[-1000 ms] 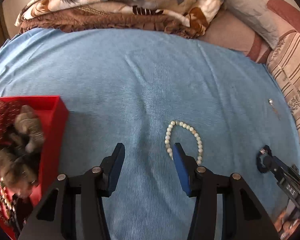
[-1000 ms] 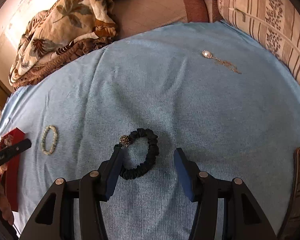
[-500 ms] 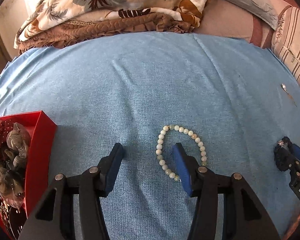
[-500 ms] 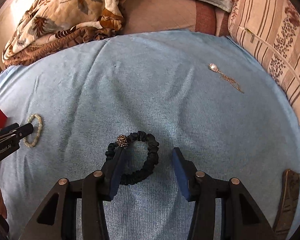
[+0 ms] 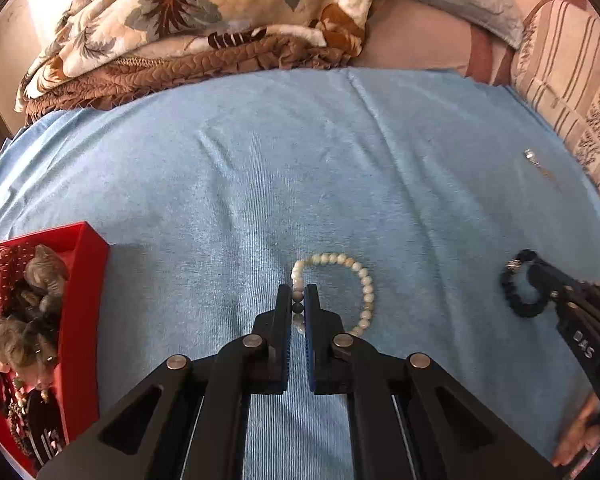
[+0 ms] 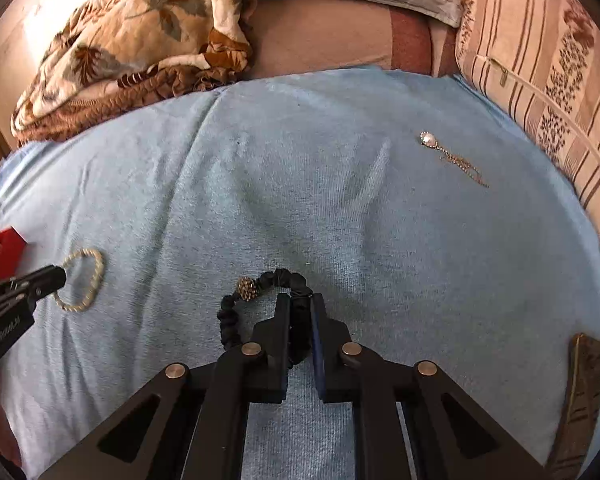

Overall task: Organize jewelry
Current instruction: 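Carry both bracelets over the red tray and open both tools to release them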

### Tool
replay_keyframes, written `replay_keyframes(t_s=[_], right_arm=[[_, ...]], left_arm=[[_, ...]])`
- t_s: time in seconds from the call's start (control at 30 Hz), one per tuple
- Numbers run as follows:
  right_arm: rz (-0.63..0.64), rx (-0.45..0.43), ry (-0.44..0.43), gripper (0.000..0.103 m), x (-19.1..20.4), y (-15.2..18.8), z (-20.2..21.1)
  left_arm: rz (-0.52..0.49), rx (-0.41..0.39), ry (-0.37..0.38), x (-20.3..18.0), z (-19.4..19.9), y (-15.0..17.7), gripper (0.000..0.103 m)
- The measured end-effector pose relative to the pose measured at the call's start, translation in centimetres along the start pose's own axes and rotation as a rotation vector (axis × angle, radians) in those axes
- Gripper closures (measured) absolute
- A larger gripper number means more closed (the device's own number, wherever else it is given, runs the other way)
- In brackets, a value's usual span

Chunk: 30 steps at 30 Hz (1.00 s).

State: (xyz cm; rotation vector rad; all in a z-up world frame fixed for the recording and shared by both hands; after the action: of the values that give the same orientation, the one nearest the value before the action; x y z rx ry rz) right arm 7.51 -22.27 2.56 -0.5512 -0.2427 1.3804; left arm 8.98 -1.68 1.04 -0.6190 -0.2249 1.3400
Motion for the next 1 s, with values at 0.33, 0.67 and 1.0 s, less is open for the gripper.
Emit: replay_keyframes(t_s=[0.33,0.67,1.0], right_arm=[[-0.017,-0.100,-0.082,0.093,0.7,0.1,4.1],[-0.028,-0.140,-0.167,0.093,2.5,1.5,7.5],[-0.012,-0.133,-0.303,0.093,6.0,5.6,10.9]], left_arm=[[-0.003,-0.071,0.102,-1.4,6.3,0.7,0.097],[-0.022,-0.143,0.139,-1.4,12.4,2.5,0.097],[-0.006,-0.191,0.145,0.7,17.4,4.7,0.097]])
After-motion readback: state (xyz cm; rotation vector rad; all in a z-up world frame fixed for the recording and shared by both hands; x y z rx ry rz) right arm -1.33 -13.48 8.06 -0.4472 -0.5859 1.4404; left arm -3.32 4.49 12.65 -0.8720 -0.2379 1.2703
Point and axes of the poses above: each gripper's, at about its wrist camera, not at the fingertips, and z roughly against the way its jaws point, x to its left, y to its underside, the point moved 4 cm from there along -z, roughly the way its jaws point, and after that the axes turned 14 degrees about y, right-handed, at the moved point
